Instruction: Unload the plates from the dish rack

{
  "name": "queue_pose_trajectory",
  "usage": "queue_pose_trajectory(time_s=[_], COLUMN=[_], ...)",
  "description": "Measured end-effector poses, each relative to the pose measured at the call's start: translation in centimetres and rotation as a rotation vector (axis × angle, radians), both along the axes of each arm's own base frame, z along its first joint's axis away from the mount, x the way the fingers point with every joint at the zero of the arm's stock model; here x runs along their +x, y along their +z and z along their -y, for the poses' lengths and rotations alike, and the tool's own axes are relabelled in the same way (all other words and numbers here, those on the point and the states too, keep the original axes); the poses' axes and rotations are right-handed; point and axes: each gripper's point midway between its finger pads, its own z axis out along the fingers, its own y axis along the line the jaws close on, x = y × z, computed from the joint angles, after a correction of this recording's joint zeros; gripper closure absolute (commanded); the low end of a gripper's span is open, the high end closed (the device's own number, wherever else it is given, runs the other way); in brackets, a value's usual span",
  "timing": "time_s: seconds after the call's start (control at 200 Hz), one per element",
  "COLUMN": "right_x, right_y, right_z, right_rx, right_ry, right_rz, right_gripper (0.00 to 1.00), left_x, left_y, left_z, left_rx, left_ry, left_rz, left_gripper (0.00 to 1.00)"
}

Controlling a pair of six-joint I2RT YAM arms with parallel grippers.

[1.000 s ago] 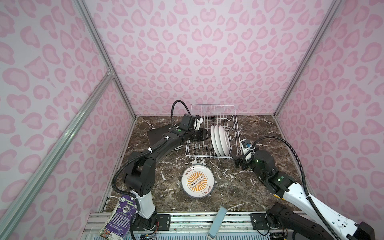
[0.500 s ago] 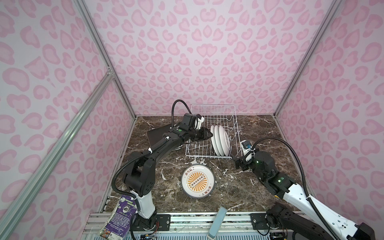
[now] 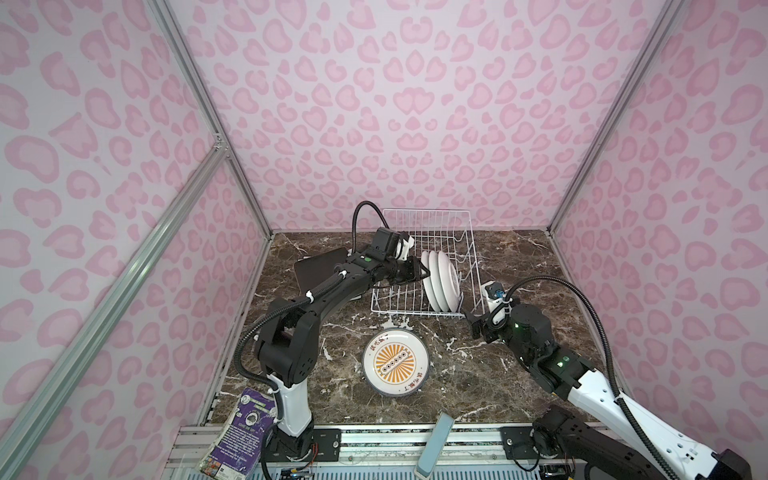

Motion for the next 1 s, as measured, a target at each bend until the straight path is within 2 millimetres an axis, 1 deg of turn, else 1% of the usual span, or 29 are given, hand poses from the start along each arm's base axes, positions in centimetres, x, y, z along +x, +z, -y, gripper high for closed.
queue_pose_trajectory(time_s=[0.27,0.37,0.455,0.655,1.0], right_x=[0.0,0.0,0.0,0.1,0.3], right_y=[0.0,0.1,0.1,-0.3,-0.1], right_z=[0.1,0.2,0.3,0.5,0.6], right_rx=[-0.002,-0.001,-0.005,-0.009,-0.010], right_ry=[-0.005,-0.007,-0.013,-0.019,-0.025], right_rz=[0.002,0.007,0.009,0.006,0.014], right_gripper=[0.01,0.01,0.01,0.01,0.01], left_x=[0.3,0.4,0.3,0.2,0.1], left_y=[0.1,-0.2,-1.1,-1.2,-1.1], left_z=[1.0,1.5,1.9,1.8,1.5], left_rx=[-0.036,-0.051,-0.047,-0.040,-0.023], left_ry=[0.012,0.026,0.033,0.037,0.041], left_rz=[-0.017,-0.034,-0.060,-0.065,-0.062], left_gripper=[0.72,0.76,0.78,0.78,0.78])
